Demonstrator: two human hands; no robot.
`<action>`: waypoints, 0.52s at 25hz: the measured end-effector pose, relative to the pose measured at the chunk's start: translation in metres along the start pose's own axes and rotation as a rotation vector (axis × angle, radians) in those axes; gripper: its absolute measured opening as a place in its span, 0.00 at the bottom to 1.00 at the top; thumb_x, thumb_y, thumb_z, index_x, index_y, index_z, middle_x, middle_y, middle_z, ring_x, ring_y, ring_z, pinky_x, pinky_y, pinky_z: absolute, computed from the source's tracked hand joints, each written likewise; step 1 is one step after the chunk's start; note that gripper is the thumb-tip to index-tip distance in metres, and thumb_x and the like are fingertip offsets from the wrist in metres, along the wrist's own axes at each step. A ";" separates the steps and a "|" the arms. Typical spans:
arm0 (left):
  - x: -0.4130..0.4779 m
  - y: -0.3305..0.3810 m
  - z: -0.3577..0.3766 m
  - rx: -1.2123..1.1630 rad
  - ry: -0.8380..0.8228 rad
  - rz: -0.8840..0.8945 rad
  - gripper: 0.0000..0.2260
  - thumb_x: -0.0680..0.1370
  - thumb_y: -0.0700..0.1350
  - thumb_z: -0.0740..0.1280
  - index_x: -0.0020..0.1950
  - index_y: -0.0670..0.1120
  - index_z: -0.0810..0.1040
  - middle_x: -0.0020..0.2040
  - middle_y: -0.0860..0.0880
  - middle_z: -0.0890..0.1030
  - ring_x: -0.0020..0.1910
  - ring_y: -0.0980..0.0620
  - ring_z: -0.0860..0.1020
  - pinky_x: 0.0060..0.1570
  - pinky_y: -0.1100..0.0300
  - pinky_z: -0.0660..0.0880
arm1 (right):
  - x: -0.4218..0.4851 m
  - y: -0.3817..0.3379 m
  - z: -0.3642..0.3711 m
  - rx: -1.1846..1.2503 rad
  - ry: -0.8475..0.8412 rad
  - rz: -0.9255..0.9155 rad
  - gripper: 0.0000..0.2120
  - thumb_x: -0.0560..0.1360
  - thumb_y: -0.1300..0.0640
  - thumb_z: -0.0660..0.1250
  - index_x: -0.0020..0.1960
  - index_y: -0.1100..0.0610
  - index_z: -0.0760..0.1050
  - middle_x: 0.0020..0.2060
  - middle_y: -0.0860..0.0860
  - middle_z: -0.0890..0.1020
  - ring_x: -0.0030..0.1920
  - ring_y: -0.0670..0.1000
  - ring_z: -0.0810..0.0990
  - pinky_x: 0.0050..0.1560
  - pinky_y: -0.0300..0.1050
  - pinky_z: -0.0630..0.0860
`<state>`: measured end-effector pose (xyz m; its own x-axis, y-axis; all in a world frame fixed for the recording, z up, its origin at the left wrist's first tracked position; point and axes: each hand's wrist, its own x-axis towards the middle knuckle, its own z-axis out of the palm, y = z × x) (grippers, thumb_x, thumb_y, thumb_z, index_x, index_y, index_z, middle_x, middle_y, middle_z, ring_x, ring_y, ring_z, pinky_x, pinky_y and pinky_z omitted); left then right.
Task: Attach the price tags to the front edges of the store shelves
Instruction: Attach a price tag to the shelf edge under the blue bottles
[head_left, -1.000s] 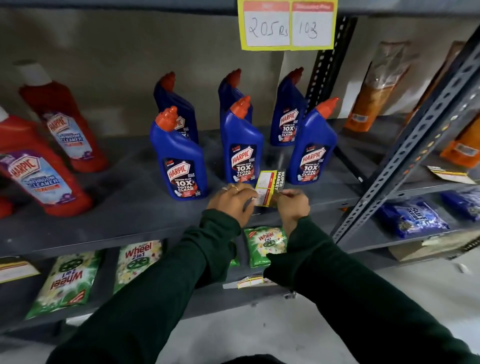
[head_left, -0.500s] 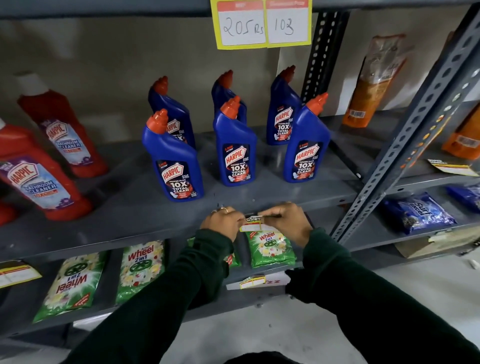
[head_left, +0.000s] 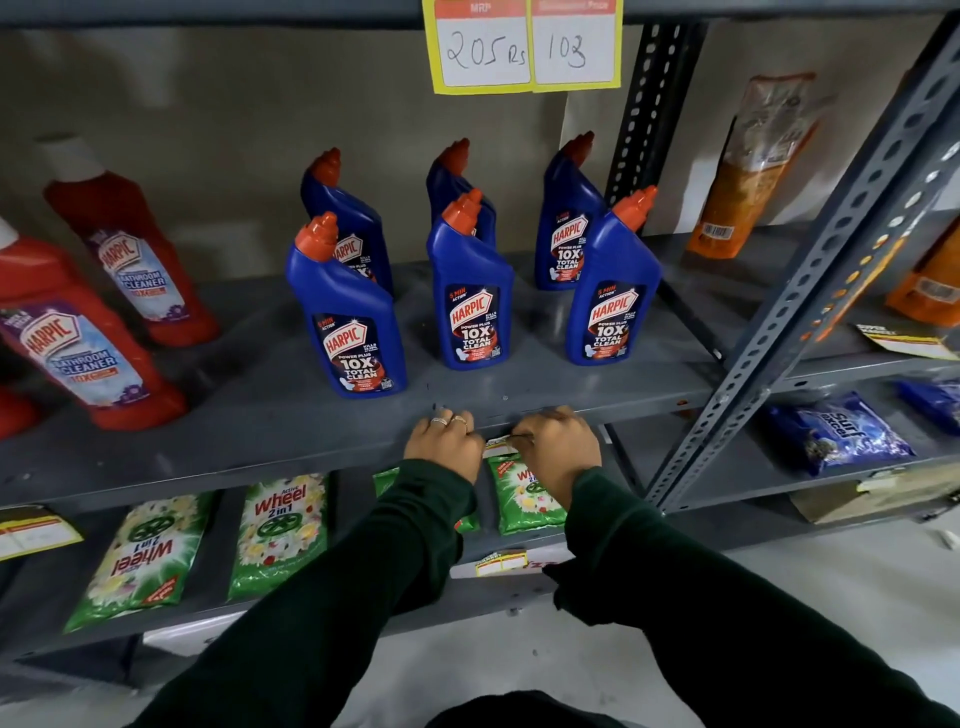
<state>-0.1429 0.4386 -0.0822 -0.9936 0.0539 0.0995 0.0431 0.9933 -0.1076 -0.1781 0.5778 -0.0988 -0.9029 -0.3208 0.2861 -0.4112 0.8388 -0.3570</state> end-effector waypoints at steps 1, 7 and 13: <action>0.002 0.000 0.002 0.023 0.017 0.024 0.09 0.54 0.46 0.80 0.25 0.47 0.82 0.31 0.51 0.81 0.33 0.48 0.80 0.33 0.58 0.74 | -0.002 -0.001 0.001 -0.040 0.032 -0.015 0.04 0.65 0.60 0.76 0.37 0.60 0.82 0.34 0.59 0.84 0.42 0.62 0.80 0.41 0.53 0.77; -0.001 -0.002 0.008 -0.067 0.098 0.065 0.09 0.52 0.42 0.79 0.24 0.45 0.79 0.37 0.50 0.82 0.42 0.47 0.68 0.38 0.56 0.58 | -0.008 0.006 -0.001 -0.117 0.061 -0.150 0.05 0.63 0.63 0.77 0.32 0.59 0.81 0.33 0.57 0.79 0.35 0.60 0.77 0.34 0.52 0.75; 0.006 -0.003 0.016 -0.143 0.117 0.068 0.05 0.60 0.41 0.68 0.23 0.44 0.80 0.41 0.49 0.86 0.44 0.47 0.76 0.44 0.53 0.65 | 0.000 0.002 0.001 -0.151 0.069 -0.114 0.07 0.65 0.56 0.77 0.33 0.58 0.81 0.38 0.56 0.79 0.42 0.59 0.73 0.40 0.52 0.72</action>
<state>-0.1509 0.4348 -0.0969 -0.9693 0.1249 0.2119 0.1326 0.9909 0.0225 -0.1791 0.5787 -0.0998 -0.8386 -0.3911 0.3791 -0.4823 0.8567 -0.1831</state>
